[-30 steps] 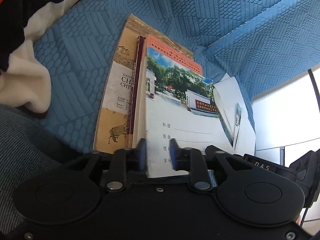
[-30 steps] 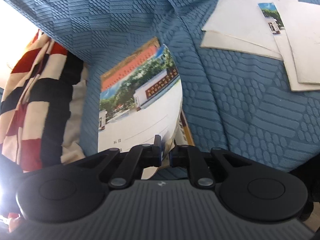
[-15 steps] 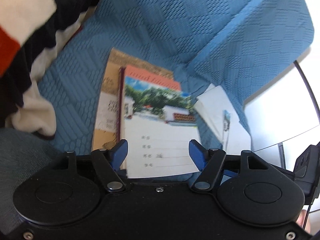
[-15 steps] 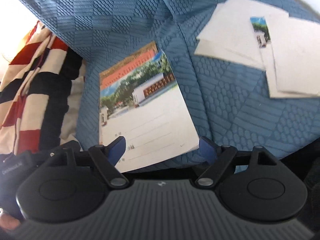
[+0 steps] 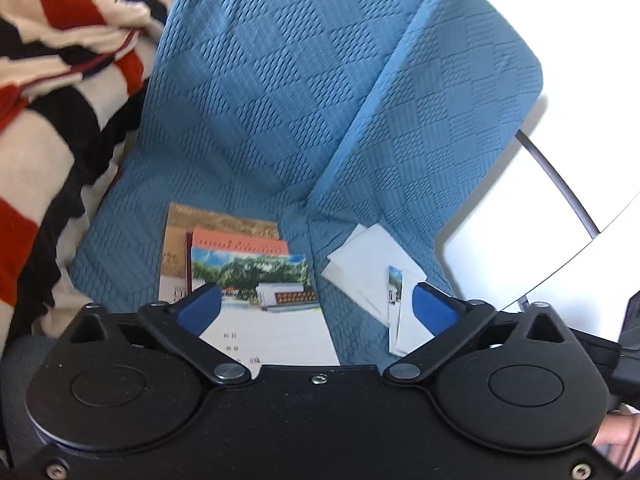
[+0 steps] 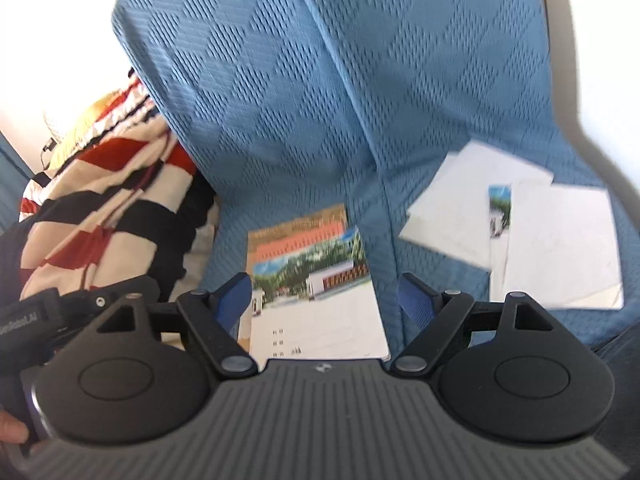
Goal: Organize objects
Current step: 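Raise both tools away from the book stack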
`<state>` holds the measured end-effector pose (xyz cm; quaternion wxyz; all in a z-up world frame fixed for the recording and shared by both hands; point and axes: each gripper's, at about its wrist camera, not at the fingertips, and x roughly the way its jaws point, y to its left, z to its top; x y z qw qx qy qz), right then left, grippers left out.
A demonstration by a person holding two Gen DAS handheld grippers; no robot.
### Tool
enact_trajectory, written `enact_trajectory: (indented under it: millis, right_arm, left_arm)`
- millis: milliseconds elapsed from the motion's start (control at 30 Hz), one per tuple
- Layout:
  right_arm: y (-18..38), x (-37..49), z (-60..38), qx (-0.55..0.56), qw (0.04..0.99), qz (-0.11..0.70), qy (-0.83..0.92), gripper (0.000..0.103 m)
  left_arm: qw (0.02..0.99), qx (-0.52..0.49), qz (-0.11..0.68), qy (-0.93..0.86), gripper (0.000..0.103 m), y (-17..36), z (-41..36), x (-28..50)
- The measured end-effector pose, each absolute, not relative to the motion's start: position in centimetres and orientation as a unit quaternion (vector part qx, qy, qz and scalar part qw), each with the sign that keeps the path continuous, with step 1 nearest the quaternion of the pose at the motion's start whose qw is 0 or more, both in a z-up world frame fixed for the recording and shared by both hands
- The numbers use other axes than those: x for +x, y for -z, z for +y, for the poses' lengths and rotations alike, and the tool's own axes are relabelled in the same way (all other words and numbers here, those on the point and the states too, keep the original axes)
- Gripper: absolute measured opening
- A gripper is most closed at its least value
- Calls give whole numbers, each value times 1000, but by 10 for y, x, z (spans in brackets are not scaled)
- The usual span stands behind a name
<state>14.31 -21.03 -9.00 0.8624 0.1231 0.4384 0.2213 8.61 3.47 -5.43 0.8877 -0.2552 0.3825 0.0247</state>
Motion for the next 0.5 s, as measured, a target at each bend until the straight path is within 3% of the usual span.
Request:
enact_trajectory:
  millis: [500]
  right_arm:
    - [84, 98, -251, 99, 890, 414, -165, 84]
  left_arm:
    - [893, -218, 394, -2, 102, 55, -14, 75]
